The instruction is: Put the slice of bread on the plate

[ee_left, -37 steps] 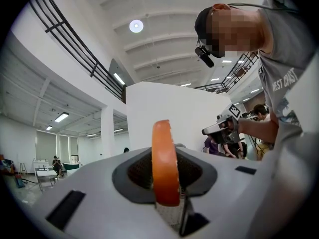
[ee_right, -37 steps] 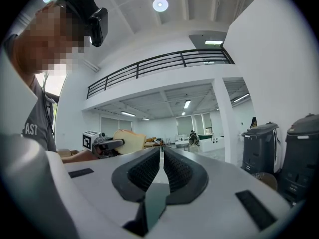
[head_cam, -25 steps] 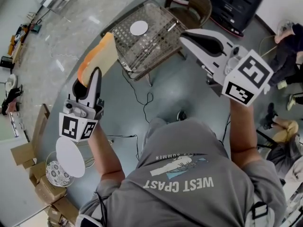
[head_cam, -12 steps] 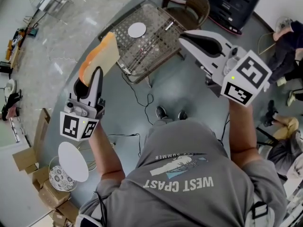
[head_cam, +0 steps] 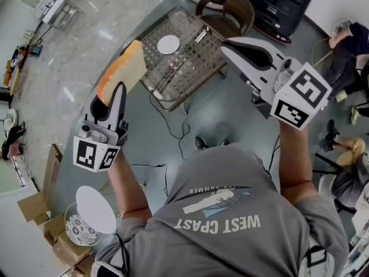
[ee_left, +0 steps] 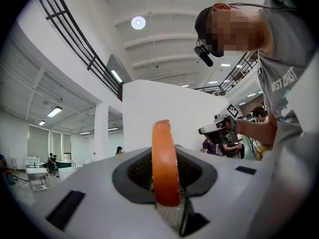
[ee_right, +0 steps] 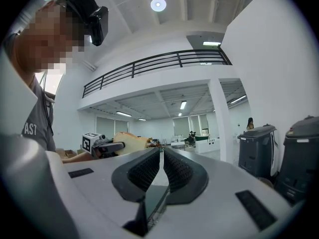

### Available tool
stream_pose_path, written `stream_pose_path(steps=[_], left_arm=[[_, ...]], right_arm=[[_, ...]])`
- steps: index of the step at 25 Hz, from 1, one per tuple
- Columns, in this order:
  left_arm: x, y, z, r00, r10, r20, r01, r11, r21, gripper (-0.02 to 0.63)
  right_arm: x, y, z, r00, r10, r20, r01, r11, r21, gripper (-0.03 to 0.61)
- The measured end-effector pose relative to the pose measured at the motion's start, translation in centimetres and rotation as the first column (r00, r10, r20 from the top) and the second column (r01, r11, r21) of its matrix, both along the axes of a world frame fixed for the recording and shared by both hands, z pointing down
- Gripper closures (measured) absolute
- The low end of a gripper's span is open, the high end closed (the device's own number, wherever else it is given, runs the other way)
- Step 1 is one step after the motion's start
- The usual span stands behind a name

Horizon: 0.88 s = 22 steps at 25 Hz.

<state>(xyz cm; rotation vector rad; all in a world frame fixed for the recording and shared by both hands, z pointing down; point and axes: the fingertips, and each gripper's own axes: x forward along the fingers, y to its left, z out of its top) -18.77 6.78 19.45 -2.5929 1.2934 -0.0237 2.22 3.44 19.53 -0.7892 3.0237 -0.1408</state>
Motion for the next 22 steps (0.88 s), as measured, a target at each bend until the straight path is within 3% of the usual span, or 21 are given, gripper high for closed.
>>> stream_pose_path(steps=[13,22], left_arm=[[-4.2,-3.7,0.8,0.998,0.063,-0.021,-0.063,0.998,-0.002,0.514],[-2.4,-7.6,1.8,0.998,0.058,-0.039,-0.059,0.997,-0.039,0.514]], right_arm=[[-3.6,-2.4,0.2,0.997,0.070,-0.016,-0.069,0.998,0.006,0.569],[-2.1,-6.4,0.7,0.998,0.055,-0.027,-0.055,0.998,-0.024,0.569]])
